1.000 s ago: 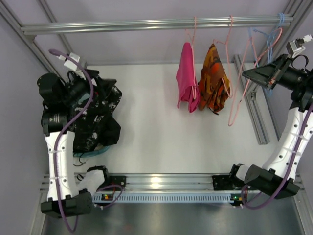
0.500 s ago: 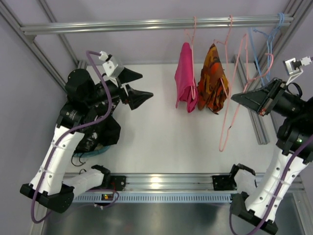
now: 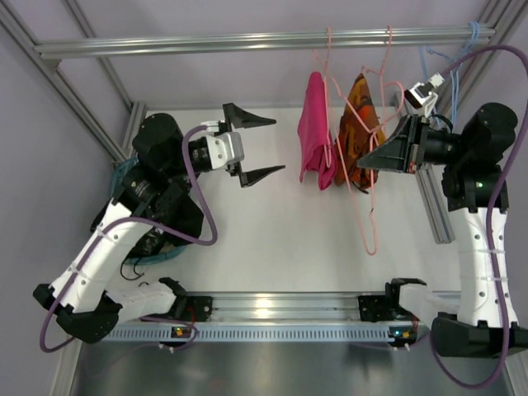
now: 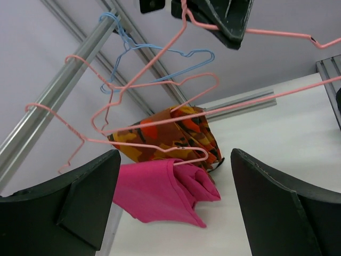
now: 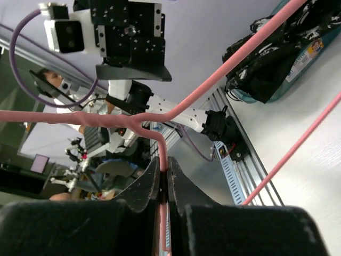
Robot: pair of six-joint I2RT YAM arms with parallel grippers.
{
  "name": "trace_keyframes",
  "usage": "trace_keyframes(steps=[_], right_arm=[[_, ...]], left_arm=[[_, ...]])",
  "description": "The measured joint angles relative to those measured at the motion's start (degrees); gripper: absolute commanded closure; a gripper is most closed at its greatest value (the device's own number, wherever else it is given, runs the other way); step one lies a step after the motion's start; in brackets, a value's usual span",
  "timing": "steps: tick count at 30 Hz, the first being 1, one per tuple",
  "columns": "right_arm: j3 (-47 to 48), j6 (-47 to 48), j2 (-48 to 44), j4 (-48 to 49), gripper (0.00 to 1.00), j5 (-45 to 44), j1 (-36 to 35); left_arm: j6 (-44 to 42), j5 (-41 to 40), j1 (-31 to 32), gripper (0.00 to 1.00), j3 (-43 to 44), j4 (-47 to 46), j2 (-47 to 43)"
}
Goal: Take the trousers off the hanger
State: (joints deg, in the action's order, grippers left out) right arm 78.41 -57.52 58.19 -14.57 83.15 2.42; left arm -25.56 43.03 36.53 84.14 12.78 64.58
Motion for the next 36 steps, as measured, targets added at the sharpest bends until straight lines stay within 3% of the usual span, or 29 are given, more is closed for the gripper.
trace_keyframes(steps=[10,17,21,24,28,29,32,35,36], right_arm=[[-1.97,2.54,2.23,-1.75,1.0,-0.87,-12.02],[-3.15,5.6,2.73,-6.08,1.0,-0.96,-16.44],[-3.91,7.96,2.69,-9.09,1.0,-1.01,-18.53],[-4.52,9.94,2.29,-11.52,1.0,-0.9,-20.17],[-5.53,12.0,1.42,-14.73,1.0,-0.57,-21.9],[-5.64,12.41,1.33,-15.08,1.0,-0.52,-22.16],[-5.7,12.83,1.22,-15.87,1.0,-0.55,-22.47],[-5.73,12.57,1.11,-17.07,0.75,-0.68,-22.49],[-5.62,13.14,1.16,-17.05,0.73,-0.94,-22.45]], left_arm=[[-9.09,-9.64,12.04,0.16,2.69,1.2,3.69],[-16.15,-20.83,21.03,0.14,1.57,1.95,4.26],[-19.67,-25.55,24.33,0.2,1.18,2.43,5.73],[-21.05,-28.02,25.16,0.31,1.18,2.78,7.32],[-22.45,-30.77,25.44,0.54,1.18,3.91,9.6],[-22.49,-31.15,25.46,0.71,1.18,4.28,9.92],[-23.26,-32.54,25.77,1.0,1.11,5.18,10.29],[-24.15,-33.64,26.53,1.0,0.68,7.89,10.1],[-23.52,-34.14,26.62,1.0,0.48,8.52,9.94]])
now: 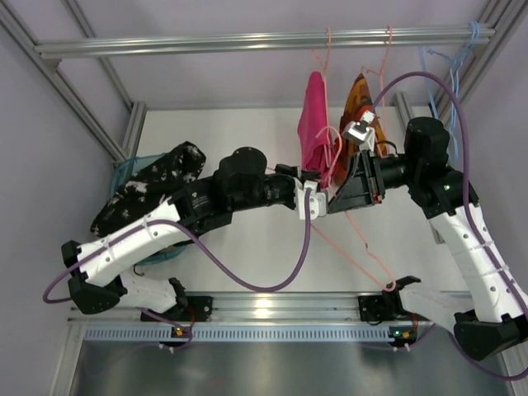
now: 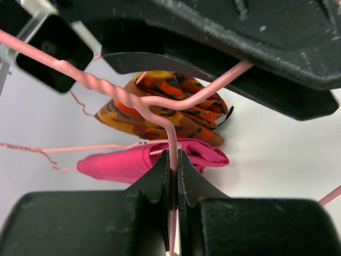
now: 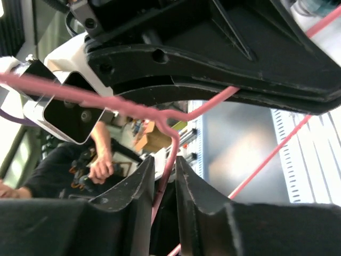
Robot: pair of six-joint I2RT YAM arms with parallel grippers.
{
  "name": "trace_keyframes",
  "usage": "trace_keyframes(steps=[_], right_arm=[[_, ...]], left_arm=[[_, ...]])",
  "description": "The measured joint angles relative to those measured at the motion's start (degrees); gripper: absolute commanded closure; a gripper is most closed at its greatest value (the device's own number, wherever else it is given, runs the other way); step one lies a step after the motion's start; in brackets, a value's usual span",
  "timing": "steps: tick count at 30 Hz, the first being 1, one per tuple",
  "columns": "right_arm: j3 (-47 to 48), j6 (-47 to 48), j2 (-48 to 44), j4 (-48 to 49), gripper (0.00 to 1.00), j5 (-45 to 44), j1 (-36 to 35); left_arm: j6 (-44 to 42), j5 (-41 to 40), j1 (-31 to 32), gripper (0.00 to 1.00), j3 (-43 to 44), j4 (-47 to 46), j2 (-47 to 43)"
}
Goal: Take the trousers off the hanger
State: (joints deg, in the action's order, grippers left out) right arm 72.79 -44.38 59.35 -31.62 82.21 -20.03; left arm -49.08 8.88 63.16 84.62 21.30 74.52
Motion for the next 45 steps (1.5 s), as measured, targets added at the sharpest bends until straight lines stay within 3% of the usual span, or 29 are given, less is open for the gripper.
trace_keyframes(steps=[5,12,18,26,35,40,45], right_arm=[[5.4,9.27,2.05,-7.26,0.39,-5.92,1.46],[21.38,23.26,5.2,-17.57,0.22,-16.98,1.86],[27.76,35.74,4.98,-28.46,0.11,-26.29,1.84],[32.28,45.75,5.22,-37.94,0.16,-31.74,1.33],[25.44,51.01,4.39,-41.83,0.18,-38.18,-5.11],[25.97,50.36,5.68,-41.53,0.31,-38.73,-6.58],[27.06,49.86,8.07,-40.87,0.6,-39.08,-8.9]], left_arm=[[3.76,-2.38,-0.07,1.0,-0.85,0.17,-1.77],[3.93,-4.87,-1.36,1.0,-0.85,0.09,-6.32],[0.85,-7.98,-4.57,1.0,-0.85,-0.13,-7.15],[-2.16,-10.49,-7.76,1.0,-2.34,-0.07,-8.66],[-2.32,-11.54,-8.28,1.0,-2.34,-0.13,-8.76],[-1.95,-11.54,-8.31,1.0,-2.34,-0.17,-8.46],[-1.64,-11.61,-8.31,1.0,-2.34,-0.15,-7.58]])
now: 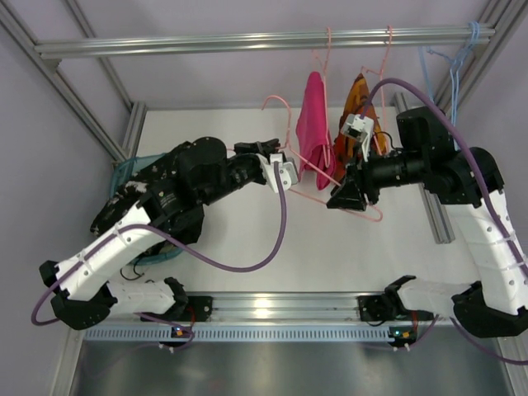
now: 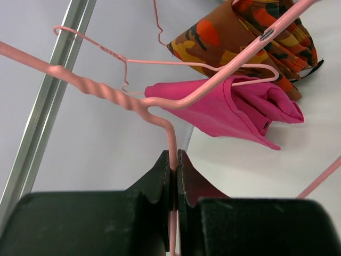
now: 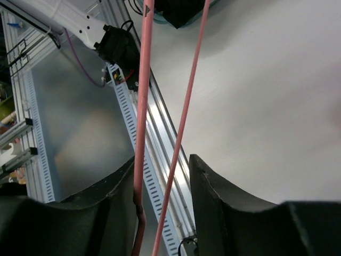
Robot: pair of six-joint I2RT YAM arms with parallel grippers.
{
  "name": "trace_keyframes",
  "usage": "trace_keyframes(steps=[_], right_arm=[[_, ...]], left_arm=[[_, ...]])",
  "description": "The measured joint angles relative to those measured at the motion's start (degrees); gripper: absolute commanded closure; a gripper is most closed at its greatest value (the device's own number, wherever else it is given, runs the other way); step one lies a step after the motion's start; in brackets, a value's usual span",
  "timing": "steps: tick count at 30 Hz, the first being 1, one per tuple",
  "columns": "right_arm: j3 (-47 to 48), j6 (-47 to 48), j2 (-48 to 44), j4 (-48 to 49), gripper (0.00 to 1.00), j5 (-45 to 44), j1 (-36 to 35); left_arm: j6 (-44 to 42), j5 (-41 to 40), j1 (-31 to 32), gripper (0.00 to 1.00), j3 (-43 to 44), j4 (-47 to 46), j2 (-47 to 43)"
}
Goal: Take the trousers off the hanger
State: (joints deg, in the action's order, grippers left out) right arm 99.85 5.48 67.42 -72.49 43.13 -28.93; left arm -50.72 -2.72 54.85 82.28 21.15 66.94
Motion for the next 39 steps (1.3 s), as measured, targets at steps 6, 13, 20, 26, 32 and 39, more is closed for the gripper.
trace_keyframes(steps=[6,13,20,26,32,39], right_arm=[[0.0,0.5,0.13,-0.02,1.0,-1.25,-1.55],[0.0,0.35,-1.53,-0.04,1.0,-4.02,-1.75],[0.0,0.13,-6.19,0.04,1.0,-5.6,0.04],[0.63,-1.44,-12.28,0.11,1.0,-5.57,9.14],[5.27,-3.06,-19.76,-0.04,1.0,-8.66,23.08],[15.52,-2.54,-25.18,-0.87,1.0,-17.16,37.05]], left_arm=[[-0.07,-0.61,0.0,1.0,0.0,0.42,0.2],[1.18,-0.57,0.09,0.63,0.0,0.33,0.2],[11.13,-1.03,-3.87,0.02,1.92,-0.07,-0.24],[21.64,0.11,-9.46,0.02,6.23,-0.59,-2.01],[29.35,1.9,-13.99,0.02,7.78,-1.62,-4.57],[34.84,5.35,-15.34,0.02,7.21,-1.62,-4.55]])
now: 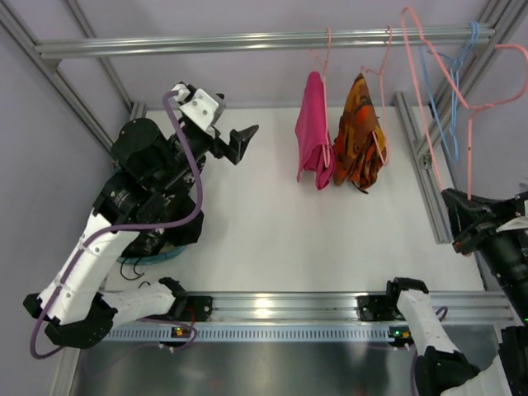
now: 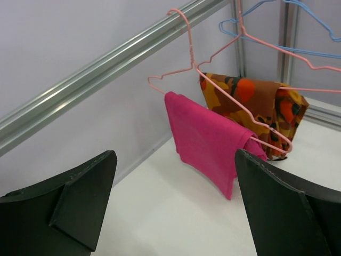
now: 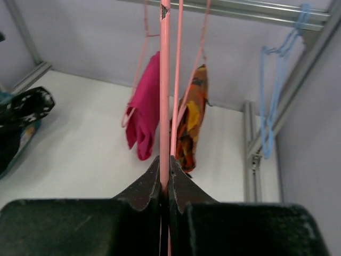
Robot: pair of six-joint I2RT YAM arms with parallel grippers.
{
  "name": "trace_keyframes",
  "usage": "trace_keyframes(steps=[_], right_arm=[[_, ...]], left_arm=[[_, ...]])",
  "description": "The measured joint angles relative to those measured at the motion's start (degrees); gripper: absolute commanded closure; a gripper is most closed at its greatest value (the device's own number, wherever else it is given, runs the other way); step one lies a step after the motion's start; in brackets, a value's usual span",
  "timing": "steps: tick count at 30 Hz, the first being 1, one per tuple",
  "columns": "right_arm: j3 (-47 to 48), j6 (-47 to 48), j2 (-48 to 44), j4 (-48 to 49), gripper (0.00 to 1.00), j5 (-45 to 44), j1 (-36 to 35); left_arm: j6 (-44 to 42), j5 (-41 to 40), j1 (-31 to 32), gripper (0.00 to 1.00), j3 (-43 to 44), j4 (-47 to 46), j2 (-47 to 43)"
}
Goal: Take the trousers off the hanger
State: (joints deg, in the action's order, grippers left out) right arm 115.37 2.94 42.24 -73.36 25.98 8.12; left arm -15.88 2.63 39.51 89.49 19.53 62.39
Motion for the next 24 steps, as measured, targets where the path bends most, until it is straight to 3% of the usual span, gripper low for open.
trace_keyframes(steps=[7,12,19,24], right_arm=[[1.79,2.36,2.36,-2.62,1.0,-10.69,2.82],[-5.97,3.5,5.14,-3.34,1.0,-13.33,2.89],[-7.98,4.35,15.34,-5.2,1.0,-13.79,2.91],[-3.26,5.11,25.05,-5.57,1.0,-14.38,2.93]], left_arm=[[4.35,3.48,-0.04,0.02,-2.8,0.0,-0.09],[5.2,4.0,-0.04,0.02,-4.76,0.2,-0.81],[6.03,4.02,-0.04,0.02,-6.38,0.15,-2.6],[7.45,4.02,-0.04,0.02,-7.56,0.26,-3.48]])
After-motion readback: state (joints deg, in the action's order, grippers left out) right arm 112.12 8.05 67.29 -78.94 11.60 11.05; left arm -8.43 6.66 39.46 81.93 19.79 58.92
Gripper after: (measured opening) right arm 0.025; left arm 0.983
